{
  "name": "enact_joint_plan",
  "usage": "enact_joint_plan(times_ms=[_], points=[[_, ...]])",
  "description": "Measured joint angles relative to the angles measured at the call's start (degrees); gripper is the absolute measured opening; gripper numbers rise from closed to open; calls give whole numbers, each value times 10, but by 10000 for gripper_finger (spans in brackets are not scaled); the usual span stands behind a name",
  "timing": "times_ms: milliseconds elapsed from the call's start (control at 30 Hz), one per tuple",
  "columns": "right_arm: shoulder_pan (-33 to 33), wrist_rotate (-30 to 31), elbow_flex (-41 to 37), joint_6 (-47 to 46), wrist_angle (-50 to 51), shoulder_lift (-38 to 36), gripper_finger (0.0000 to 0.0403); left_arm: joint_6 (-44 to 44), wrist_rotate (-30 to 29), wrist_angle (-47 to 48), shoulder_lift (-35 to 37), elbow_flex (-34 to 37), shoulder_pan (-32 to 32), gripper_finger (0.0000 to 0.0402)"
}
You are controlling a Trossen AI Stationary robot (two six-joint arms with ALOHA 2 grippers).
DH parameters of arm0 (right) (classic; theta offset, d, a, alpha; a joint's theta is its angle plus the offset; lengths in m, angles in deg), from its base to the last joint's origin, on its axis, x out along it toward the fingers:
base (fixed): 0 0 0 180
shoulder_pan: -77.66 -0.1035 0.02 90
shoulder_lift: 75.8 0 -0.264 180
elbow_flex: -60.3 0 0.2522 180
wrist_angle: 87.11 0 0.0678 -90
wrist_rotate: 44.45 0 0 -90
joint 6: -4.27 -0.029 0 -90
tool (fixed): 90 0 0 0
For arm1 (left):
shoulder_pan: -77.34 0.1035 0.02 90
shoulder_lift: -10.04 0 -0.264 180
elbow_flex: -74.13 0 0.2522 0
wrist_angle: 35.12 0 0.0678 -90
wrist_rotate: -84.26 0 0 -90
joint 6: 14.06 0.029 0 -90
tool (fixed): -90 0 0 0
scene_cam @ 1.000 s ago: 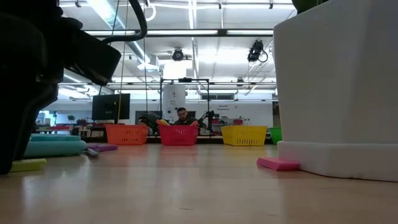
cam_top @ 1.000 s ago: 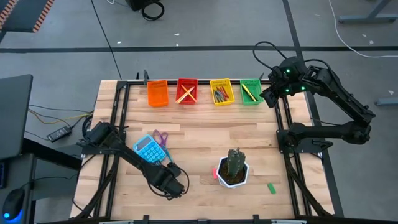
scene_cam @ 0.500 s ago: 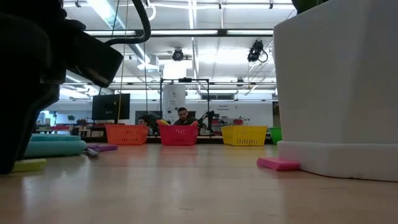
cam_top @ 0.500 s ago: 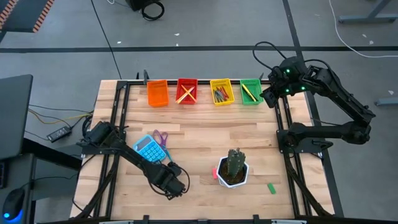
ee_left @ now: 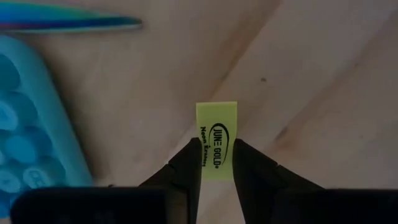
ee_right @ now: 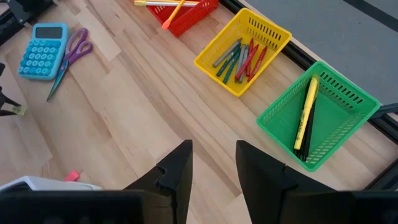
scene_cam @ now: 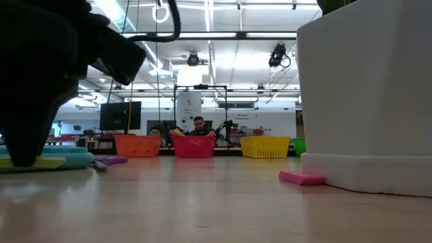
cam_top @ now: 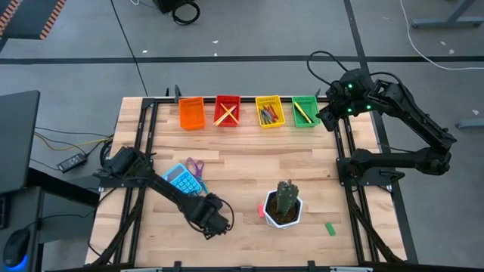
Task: Sort crayons/erasers/pens/pencils in bins
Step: Put the yellow eraser into the orange bin
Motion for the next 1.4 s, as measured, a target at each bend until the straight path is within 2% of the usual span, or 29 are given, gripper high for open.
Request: enact_joint_plan(times_ms=[367,700,867,1000,1133,1267,1400], points=[[0,0,0,5,0,0,129,73,-10,80,2,-61,37,81],[0,0,0,9,0,0,129,205,-95,238,3,-177,133,69],[0,0,0,9,0,0,129,287,-146,314,9,-199,198,67],[1,0,0,12,0,0,129,359,-184,345,35,-192,255,66],[2,9,0,15,0,0,129,427,-224,343,90,-171,331,62],[2,37,0,16,0,0,129,518,-244,313,141,-163,437,62],[2,58,0,15,-1,0,129,606,-238,265,169,-161,553,62]])
